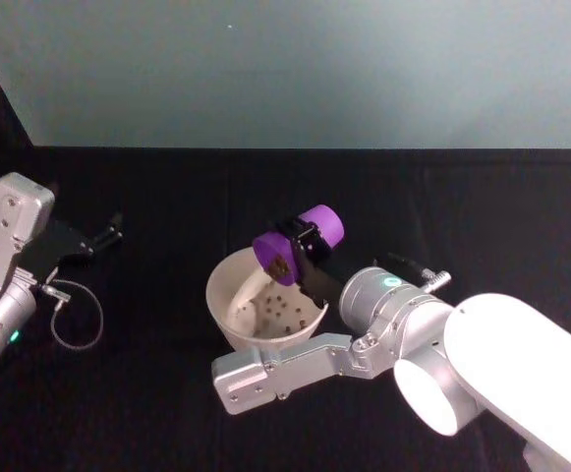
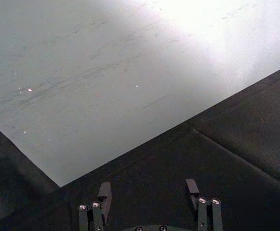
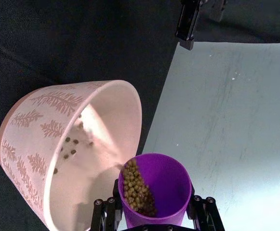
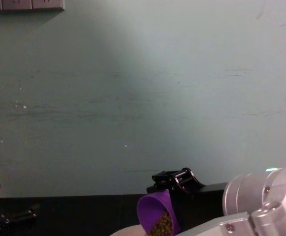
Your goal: Pick up the cup and pour the mung beans from the cup into the bowl.
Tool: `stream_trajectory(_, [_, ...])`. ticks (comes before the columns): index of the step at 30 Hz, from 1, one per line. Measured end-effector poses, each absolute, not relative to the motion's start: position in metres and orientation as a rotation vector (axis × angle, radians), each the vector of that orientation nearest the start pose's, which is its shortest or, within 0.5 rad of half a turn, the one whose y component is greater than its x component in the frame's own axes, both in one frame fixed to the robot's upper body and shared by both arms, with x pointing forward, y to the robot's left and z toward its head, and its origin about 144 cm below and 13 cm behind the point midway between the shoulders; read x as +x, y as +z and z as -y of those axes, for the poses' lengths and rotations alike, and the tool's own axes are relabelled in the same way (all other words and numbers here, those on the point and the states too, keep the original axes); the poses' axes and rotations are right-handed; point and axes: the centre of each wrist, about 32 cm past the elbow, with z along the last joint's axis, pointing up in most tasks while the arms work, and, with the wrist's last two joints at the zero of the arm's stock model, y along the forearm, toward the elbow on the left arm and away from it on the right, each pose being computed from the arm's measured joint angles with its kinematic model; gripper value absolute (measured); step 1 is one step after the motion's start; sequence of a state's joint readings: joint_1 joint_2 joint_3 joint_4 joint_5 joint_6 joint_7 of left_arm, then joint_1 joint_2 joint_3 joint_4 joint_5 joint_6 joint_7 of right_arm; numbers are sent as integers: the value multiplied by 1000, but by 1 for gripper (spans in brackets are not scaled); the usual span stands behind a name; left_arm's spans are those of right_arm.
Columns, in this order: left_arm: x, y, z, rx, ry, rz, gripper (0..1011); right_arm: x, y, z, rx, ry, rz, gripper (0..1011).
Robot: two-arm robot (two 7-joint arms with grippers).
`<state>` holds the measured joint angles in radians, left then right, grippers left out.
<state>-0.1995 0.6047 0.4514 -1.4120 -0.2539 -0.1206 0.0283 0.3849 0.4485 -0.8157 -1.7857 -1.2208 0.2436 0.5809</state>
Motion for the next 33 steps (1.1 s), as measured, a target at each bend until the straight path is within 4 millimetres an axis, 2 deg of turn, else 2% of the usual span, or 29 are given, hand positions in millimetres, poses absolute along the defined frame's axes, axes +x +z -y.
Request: stream_trajectory(33, [489,1140,-310,304,1248,285,1000,452,1239,115,-1157,-441,1402,728])
